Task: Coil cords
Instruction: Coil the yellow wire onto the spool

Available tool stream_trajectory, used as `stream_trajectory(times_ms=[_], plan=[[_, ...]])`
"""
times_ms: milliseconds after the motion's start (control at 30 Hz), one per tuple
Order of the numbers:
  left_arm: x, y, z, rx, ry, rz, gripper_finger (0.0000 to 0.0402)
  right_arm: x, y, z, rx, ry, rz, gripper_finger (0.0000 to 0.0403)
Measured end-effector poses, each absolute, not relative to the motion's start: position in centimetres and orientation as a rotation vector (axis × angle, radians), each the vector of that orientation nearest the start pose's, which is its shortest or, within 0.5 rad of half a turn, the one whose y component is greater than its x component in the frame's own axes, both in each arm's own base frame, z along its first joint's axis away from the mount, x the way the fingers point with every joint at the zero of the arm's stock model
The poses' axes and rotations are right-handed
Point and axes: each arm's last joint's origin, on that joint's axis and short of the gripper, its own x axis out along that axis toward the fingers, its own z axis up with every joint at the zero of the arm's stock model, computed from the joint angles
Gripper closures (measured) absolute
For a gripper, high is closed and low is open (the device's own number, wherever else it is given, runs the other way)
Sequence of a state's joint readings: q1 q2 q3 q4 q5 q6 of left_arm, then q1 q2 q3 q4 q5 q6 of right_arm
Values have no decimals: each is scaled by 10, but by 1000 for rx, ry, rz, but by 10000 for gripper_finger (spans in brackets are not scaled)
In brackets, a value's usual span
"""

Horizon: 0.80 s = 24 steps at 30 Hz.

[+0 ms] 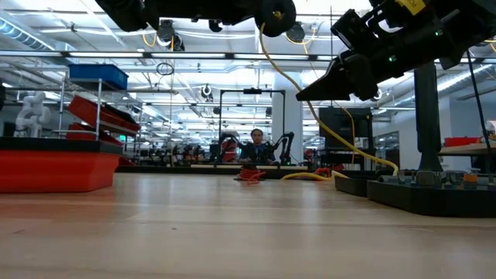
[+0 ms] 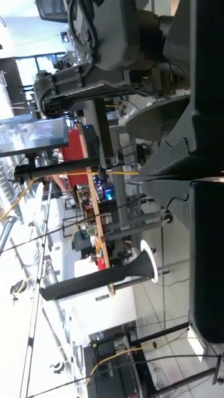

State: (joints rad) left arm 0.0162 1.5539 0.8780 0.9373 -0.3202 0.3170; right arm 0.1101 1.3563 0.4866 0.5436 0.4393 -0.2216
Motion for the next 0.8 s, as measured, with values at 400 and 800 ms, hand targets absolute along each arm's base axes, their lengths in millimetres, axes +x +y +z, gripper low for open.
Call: stream_trajectory(times_ms=[400, 800], plan=[[338, 14, 283, 250, -206, 365, 401, 261, 12, 184, -296, 346, -261, 399], [357, 16, 235, 379, 41, 427, 401, 282, 23, 214, -426, 412, -283, 402]])
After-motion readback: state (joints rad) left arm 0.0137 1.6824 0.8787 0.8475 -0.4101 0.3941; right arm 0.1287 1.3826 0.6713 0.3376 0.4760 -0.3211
